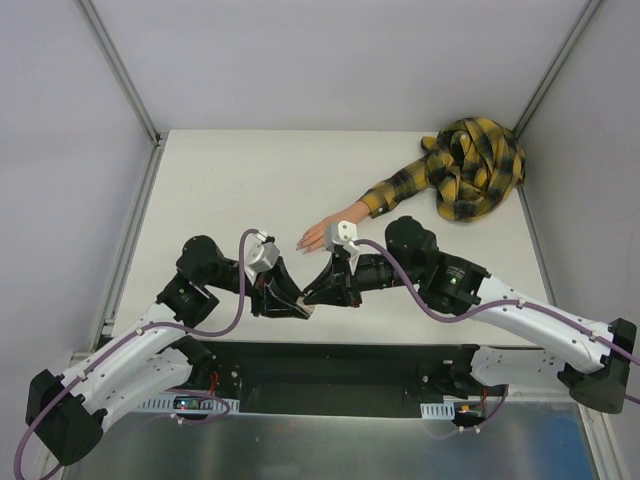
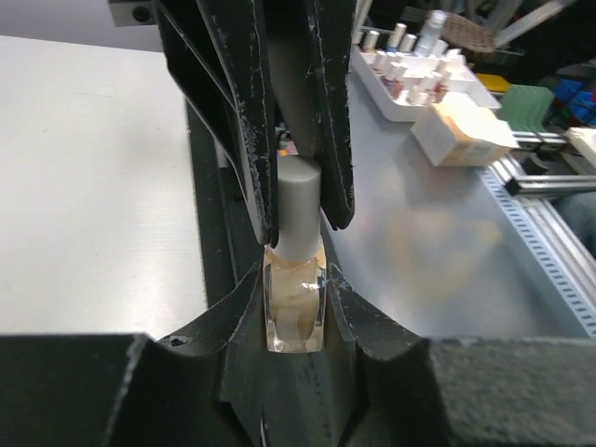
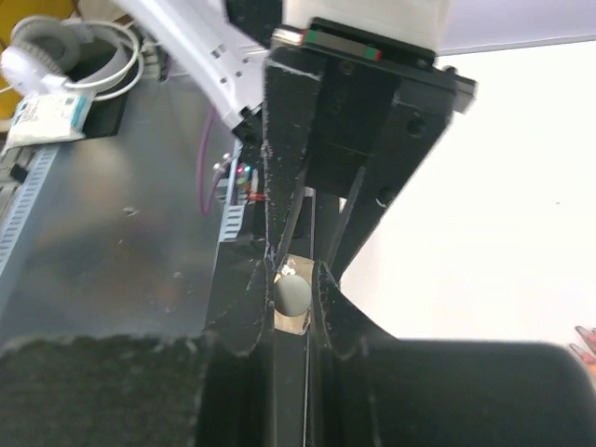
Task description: Paint the nails
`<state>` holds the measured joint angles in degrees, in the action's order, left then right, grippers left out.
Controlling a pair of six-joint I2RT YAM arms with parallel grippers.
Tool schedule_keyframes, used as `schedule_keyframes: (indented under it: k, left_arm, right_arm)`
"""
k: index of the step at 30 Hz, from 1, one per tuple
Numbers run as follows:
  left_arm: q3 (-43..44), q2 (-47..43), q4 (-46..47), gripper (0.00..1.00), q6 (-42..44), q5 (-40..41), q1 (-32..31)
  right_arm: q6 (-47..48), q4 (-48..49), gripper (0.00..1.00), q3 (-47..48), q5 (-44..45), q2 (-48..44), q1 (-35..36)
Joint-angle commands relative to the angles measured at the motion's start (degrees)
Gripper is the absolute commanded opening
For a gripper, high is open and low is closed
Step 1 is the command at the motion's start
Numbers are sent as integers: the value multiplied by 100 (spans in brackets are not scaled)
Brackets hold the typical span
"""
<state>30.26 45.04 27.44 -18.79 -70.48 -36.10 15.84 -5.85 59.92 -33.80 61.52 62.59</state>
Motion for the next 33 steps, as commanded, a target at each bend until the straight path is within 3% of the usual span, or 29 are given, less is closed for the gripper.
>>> schedule_keyframes:
  k: [1, 2, 3, 4, 5, 6, 7, 10, 12, 16, 17, 18, 21, 23, 24, 26, 30, 33]
  left_arm:
    - [103, -372, -395, 0, 830, 1481, 260]
    - [129, -442, -554, 0, 954, 1693, 296]
    - [155, -478, -695, 0, 1051, 2348, 296]
    - [164, -522, -818, 0, 1235, 2650, 305]
    - [164, -609, -1019, 0, 1341, 2871, 305]
    - [164, -645, -1126, 0, 1447, 3378, 305]
    - [138, -680, -1188, 0, 1570, 3565, 305]
    - [191, -751, -1434, 0, 1799, 3787, 305]
    - [199, -742, -1461, 0, 1782, 3691, 305]
    - [217, -672, -1435, 0, 1764, 3278, 296]
    - [234, -611, -1435, 0, 1773, 3077, 296]
    - [269, -567, -1435, 0, 1773, 2945, 296]
    - [288, -496, -1365, 0, 1633, 2505, 296]
    - [279, -470, -1347, 0, 1571, 2338, 296]
    - [296, -452, -1347, 0, 1571, 2189, 296]
    - [375, -330, -1312, 0, 1414, 1943, 305]
    - [297, -66, -383, 0, 703, 328, 314]
    - [252, 137, 322, 0, -18, -149, 314]
  right_arm:
    - [-633, 549, 0, -331, 713, 36, 113]
    - [-808, 558, 0, -428, 1283, 45, 200]
    - [-1236, 445, 0, -437, 3176, 79, 541]
    - [-1763, 166, 0, -350, 4509, 158, 779]
    - [-2455, -272, 0, -71, 6620, 385, 999]
    - [-3576, -860, 0, 36, 7084, 483, 1358]
    - [-4075, -1066, 0, 142, 7611, 554, 1605]
    - [-4247, -1119, 0, 729, 8609, 1106, 2266]
    - [-4071, -1321, 0, 1239, 8505, 1432, 2284]
    - [-3860, -1235, 1, 1347, 7925, 1320, 2214]
    - [-3634, -1182, 6, 1312, 7794, 1258, 2188]
    - [-3431, -1078, 26, 1277, 7496, 1205, 2135]
    - [-2798, -1137, 58, 1224, 6961, 854, 1943]
    - [-2604, -1252, 69, 1058, 6747, 425, 1854]
    - [-2281, -1104, 80, 961, 6364, 231, 1706]
    - [-1919, -1024, 82, 768, 5765, -190, 1494]
    - [-900, -805, 81, 574, 2824, -491, 652]
    - [-302, -410, 79, 276, 1064, -605, 273]
